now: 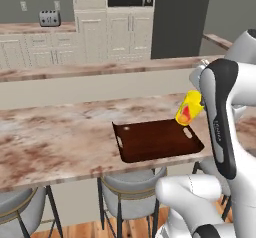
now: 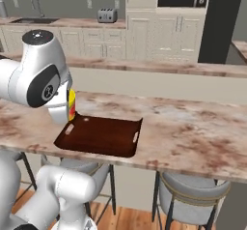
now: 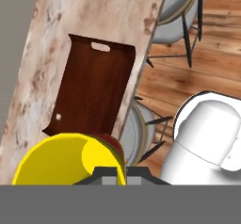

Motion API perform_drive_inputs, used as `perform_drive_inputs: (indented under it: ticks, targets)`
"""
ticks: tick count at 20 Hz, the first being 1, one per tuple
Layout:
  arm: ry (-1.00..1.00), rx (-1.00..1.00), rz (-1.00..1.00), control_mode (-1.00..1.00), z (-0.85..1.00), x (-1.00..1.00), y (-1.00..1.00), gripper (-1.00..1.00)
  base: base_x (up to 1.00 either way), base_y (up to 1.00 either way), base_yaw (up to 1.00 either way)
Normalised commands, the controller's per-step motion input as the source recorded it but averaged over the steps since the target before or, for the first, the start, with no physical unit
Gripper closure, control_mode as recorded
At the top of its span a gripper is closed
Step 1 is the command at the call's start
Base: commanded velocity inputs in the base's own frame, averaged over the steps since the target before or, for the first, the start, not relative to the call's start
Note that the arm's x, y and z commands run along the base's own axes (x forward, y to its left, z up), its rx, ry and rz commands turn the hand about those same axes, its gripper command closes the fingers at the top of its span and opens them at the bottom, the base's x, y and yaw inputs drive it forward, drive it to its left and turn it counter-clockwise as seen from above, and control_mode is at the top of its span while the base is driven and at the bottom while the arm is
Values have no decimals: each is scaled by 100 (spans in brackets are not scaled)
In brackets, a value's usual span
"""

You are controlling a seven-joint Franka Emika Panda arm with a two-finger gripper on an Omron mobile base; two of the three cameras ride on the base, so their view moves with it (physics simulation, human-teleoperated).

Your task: There is a tray on the dining counter. Grab the cup, mug, and pitcher and place them on the tray. The pitcher may be placed next to the tray if it cannot fit the tray.

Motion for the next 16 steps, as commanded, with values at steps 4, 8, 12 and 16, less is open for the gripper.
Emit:
perform_drive_inputs:
  ticks: [4, 8, 12, 16]
  targets:
    - [0, 0, 0, 100, 0, 0, 0, 100, 56, 0, 0]
    - [0, 0, 0, 100, 0, 0, 0, 100, 51, 0, 0]
    - [0, 0, 0, -100, -14, 33, 0, 100, 31, 0, 0]
    - [6, 0, 0, -100, -42, 81, 13, 100, 0, 0, 0]
